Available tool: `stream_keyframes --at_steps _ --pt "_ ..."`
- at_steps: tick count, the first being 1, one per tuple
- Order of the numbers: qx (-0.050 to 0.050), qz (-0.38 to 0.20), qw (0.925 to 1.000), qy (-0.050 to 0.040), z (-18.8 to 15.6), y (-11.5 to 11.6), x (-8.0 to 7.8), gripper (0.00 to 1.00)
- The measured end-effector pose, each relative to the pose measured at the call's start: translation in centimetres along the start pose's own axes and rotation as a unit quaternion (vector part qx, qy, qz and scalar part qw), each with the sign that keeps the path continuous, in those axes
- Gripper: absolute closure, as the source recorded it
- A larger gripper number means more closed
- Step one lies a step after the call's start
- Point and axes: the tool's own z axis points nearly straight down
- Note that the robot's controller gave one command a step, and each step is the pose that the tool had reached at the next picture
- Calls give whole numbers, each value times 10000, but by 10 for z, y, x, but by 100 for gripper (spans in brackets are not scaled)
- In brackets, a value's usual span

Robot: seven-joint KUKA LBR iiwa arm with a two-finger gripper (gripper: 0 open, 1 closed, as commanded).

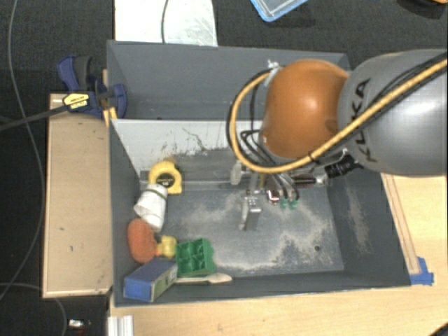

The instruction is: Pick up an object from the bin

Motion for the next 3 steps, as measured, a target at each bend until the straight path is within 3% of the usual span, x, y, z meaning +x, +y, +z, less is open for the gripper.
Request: stream_keyframes --at_steps 1,2,3 --pt "-4 13 10000 -39 -4 -1 -2 0" --pt "-4 -234 9997 -61 64 -52 -24 0" --pt "-25 -246 9996 -101 97 0 46 0"
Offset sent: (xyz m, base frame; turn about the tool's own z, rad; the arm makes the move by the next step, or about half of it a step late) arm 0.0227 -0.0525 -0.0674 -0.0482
